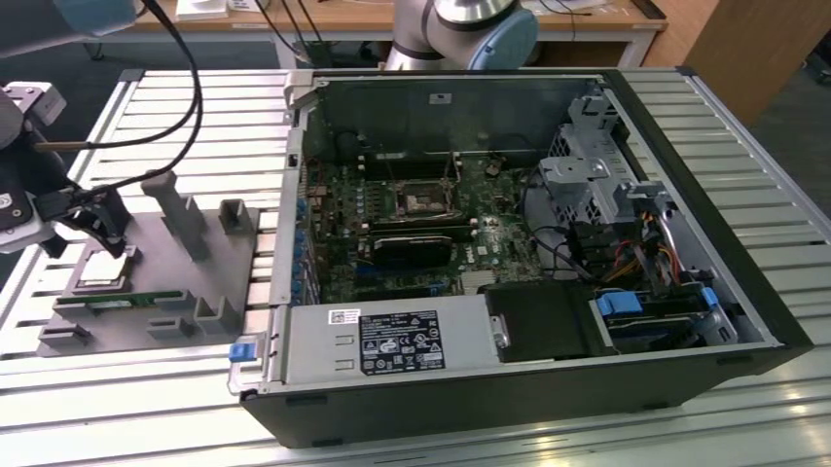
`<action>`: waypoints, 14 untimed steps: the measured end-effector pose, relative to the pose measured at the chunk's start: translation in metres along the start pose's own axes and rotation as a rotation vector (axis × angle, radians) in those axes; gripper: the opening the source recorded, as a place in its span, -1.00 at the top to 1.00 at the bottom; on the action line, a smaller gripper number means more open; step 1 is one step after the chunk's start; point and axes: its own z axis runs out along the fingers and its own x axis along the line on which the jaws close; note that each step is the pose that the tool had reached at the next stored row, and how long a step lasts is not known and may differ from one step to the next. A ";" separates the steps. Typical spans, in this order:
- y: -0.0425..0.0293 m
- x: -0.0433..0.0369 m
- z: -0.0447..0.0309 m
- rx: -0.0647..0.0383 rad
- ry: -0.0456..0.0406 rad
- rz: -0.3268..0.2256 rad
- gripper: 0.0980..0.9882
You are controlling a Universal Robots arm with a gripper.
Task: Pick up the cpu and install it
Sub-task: 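Pick up the cpu and move it towards the insertion slot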
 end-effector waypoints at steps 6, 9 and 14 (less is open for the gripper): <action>-0.0004 0.0000 0.0084 0.000 0.0001 0.000 -0.39; -0.0006 0.0000 0.0134 0.000 0.0001 0.000 -0.39; -0.0007 0.0000 0.0212 0.000 0.0000 0.000 -0.39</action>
